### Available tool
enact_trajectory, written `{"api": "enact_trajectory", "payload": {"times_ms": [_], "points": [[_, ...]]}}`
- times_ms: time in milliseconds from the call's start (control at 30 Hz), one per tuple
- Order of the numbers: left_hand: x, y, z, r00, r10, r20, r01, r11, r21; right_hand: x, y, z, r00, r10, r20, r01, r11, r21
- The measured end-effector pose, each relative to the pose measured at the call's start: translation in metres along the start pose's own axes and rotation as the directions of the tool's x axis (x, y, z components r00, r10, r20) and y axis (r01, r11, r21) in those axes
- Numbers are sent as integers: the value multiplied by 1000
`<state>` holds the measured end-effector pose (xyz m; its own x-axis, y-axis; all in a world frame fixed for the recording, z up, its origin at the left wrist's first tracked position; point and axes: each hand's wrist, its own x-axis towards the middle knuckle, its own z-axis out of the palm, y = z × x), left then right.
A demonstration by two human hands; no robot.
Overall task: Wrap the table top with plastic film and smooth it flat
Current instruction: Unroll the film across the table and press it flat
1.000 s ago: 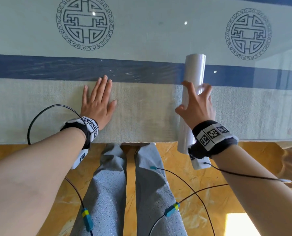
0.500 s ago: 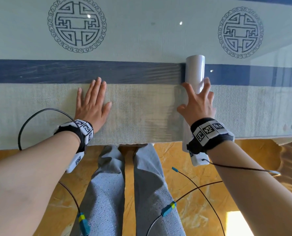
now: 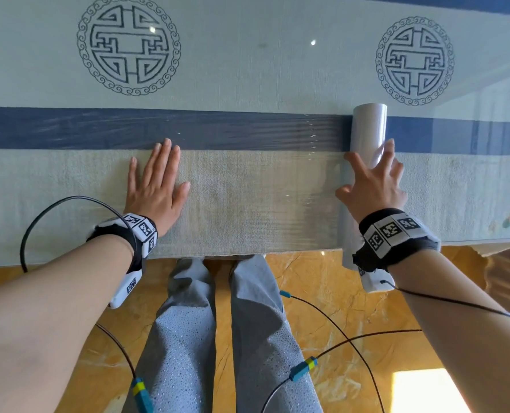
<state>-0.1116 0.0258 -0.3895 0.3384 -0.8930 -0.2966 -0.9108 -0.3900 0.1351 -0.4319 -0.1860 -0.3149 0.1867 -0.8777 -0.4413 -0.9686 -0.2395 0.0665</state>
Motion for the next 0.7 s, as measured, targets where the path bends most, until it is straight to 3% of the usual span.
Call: {"api": "enact_trajectory", "payload": {"times_ms": [367,567,700], "points": [[-2,1,-21,998,55,-42,-53,998,42,-9,49,-7,992,122,2,-122,992,-15],[1,66,0,998,37,-49,-37,999,-13,14,130,-15,982,188,11,-186,978,-96],[0,121,17,999,9,-34,-10,999,-42,46,192,-7,979,202,20,-201,978,-59]]}}
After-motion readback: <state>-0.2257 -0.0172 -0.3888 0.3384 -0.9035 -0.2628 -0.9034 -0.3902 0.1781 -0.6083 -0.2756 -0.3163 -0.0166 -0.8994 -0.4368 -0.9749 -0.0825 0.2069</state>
